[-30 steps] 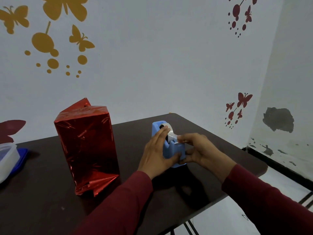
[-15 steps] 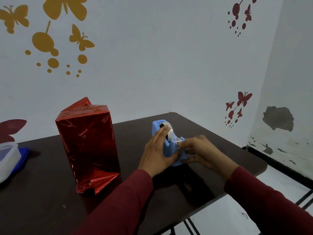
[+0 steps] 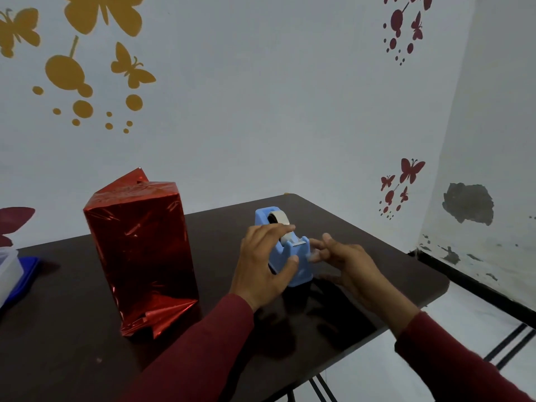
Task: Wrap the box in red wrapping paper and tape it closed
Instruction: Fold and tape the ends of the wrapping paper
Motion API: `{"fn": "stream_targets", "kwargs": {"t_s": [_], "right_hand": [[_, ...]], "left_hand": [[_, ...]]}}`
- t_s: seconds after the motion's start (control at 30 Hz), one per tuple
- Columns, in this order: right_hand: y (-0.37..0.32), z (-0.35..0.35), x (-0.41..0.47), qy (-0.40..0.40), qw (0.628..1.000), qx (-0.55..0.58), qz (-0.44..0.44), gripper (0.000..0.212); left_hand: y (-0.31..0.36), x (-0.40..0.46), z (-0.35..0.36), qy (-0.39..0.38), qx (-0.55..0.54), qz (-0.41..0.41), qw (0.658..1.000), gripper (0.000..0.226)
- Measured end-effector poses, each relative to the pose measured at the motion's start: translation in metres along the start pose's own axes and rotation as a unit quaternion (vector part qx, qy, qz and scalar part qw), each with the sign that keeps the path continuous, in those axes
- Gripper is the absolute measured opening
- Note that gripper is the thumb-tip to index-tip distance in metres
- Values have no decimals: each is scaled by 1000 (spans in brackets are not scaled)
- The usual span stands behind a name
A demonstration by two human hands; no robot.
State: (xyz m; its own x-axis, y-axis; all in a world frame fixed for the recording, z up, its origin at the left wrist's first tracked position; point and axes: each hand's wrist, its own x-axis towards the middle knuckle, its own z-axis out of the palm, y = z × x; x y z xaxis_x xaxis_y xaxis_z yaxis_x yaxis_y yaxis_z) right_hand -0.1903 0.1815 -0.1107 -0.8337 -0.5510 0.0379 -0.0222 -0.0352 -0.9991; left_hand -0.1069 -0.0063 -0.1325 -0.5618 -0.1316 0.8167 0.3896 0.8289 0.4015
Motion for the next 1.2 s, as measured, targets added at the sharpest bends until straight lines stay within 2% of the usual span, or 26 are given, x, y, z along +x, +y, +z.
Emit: {"fn": "stream_targets", "kwargs": {"t_s": [0.07, 0.13, 0.2, 0.27, 0.37, 0.53, 0.63, 0.77, 0.87, 0.97, 1.1, 1.2], "right_hand": [[7, 4, -8, 42, 998, 26, -44, 61], [12, 5, -14, 69, 994, 36, -74, 64], [15, 8, -19, 75, 991, 34, -102, 66], [18, 11, -23, 78, 989, 16, -123, 65], [19, 13, -26, 83, 989, 6, -121, 58], [18, 14, -25, 69, 994, 40, -73, 69], [17, 14, -25, 81, 992, 14, -91, 66], [19, 11, -24, 89, 992, 11, -91, 63], [21, 10, -25, 90, 992, 2, -94, 63], [20, 9, -25, 81, 995, 9, -63, 66], [10, 5, -20, 71, 981, 169, 67, 64], [7, 0, -22, 100, 964, 233, 83, 41]], "left_hand": [[9, 1, 3, 1, 23, 28, 999, 36], [18, 1, 10, -24, 48, 44, 998, 39], [25, 0, 13, -43, 70, 53, 995, 44], [30, 0, 15, -47, 77, 47, 995, 38], [31, 1, 12, -56, 44, 14, 997, 25], [31, 1, 12, -100, 54, 56, 992, 29], [34, 1, 13, -106, 55, 59, 991, 31], [33, 2, 10, -128, 52, 36, 990, 49], [32, 2, 12, -121, 77, 46, 989, 47], [34, 2, 12, -115, 99, 71, 986, 38], [39, 2, 13, -86, 99, 97, 987, 35], [41, 2, 13, -54, 6, 12, 998, 33]]}}
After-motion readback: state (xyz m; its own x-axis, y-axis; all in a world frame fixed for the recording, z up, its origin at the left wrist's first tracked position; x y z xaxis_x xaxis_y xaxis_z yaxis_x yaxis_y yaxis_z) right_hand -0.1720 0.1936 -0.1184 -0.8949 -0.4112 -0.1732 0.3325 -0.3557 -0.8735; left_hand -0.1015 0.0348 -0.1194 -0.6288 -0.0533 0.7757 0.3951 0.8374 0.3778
